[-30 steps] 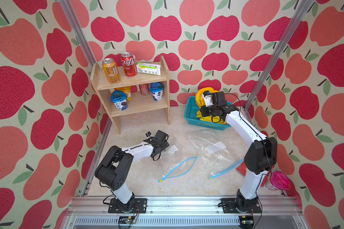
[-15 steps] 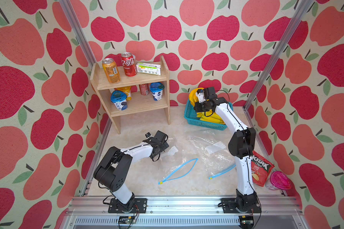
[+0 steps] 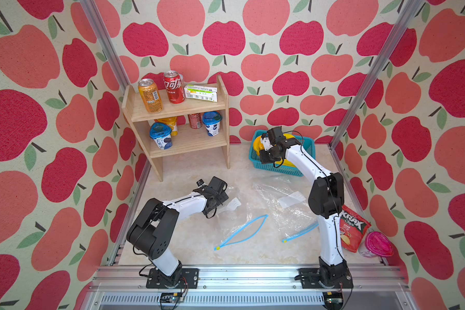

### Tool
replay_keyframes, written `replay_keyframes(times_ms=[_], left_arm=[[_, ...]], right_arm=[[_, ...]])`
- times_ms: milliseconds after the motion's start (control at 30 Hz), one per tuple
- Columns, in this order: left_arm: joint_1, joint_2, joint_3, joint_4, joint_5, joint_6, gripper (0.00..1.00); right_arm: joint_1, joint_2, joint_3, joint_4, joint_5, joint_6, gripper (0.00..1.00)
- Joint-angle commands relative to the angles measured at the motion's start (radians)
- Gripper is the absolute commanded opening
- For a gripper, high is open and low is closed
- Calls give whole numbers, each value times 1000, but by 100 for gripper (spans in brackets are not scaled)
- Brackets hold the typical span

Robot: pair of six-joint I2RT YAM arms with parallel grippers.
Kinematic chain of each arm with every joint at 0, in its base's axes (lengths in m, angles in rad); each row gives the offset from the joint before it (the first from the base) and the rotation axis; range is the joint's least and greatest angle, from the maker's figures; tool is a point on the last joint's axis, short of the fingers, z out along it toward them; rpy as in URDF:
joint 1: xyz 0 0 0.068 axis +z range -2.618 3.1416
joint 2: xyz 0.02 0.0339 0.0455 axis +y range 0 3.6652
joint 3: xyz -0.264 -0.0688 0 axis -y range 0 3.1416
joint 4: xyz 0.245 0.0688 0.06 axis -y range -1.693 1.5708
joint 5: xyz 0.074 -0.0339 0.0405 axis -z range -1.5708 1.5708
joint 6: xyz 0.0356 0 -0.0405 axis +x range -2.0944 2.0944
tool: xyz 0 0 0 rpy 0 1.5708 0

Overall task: Open the zip-top bag and take out the banana
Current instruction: Place the banana in the basket.

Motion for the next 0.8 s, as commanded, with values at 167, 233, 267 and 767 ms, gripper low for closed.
replay_keyframes(times_ms=[167, 233, 267, 767], left_arm=[[-1, 22, -11, -62, 26, -15, 97], [0, 28, -7, -60, 33, -10, 97], [-1, 31, -6, -56, 34, -9, 97], [2, 32, 9, -66, 31, 14, 97]], right_arm=[[-17, 61, 74, -55, 57, 39, 20], [-17, 61, 63, -59, 70, 33, 25], [-17, 62, 59, -57, 78, 33, 30], [65, -257, -194, 70, 42, 69, 69]])
